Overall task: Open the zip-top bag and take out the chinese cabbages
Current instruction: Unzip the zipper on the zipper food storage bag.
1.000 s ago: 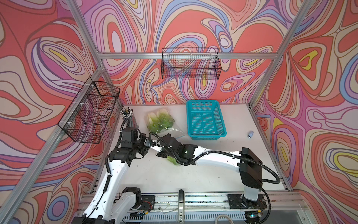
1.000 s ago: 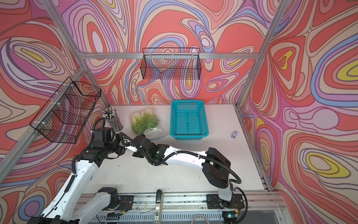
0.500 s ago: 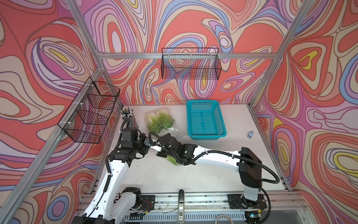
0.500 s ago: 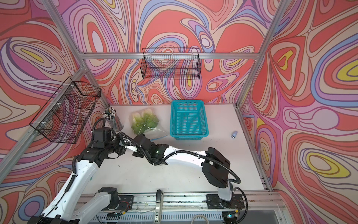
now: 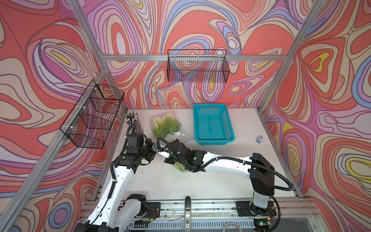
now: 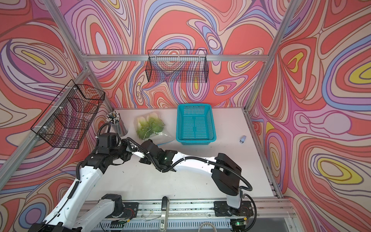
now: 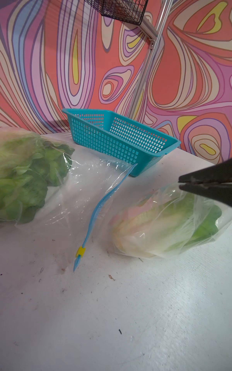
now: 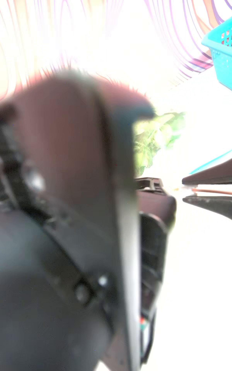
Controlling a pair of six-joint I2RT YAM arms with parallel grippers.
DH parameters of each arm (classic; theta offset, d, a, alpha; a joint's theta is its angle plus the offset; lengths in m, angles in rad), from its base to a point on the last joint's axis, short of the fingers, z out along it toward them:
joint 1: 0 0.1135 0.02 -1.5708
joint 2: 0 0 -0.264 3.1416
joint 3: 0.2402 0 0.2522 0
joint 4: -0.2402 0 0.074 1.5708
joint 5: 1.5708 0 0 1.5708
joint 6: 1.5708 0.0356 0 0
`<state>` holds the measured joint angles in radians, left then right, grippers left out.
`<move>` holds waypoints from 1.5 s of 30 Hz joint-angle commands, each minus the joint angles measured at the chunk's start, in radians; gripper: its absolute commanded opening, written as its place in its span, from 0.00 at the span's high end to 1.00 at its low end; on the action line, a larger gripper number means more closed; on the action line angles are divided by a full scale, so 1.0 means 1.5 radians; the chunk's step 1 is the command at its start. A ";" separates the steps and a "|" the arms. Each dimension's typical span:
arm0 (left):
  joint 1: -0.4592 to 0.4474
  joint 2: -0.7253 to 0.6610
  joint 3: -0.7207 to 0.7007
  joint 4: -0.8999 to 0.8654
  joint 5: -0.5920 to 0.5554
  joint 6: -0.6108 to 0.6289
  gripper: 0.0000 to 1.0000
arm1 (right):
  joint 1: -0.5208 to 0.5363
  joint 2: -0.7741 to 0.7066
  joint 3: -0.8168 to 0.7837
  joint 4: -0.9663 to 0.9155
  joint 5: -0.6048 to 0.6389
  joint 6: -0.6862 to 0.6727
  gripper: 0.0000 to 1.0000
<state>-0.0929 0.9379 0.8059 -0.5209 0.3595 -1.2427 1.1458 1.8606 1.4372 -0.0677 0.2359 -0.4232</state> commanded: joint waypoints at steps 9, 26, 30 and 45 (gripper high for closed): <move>0.022 0.000 0.009 0.010 -0.055 0.011 1.00 | -0.005 -0.062 -0.044 -0.044 0.004 0.027 1.00; 0.074 0.015 0.036 -0.006 -0.081 0.056 1.00 | -0.005 -0.119 -0.069 -0.129 -0.035 0.078 1.00; 0.083 0.022 0.046 -0.006 -0.083 0.063 1.00 | -0.005 -0.138 -0.082 -0.152 -0.035 0.096 1.00; 0.108 0.045 0.076 -0.012 -0.096 0.092 1.00 | -0.005 -0.209 -0.135 -0.215 -0.041 0.174 1.00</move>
<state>0.0483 0.9993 0.8864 -0.5426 0.2863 -1.1252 1.1435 1.5787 1.2575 -0.3122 0.1818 -0.1970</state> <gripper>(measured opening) 0.047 0.083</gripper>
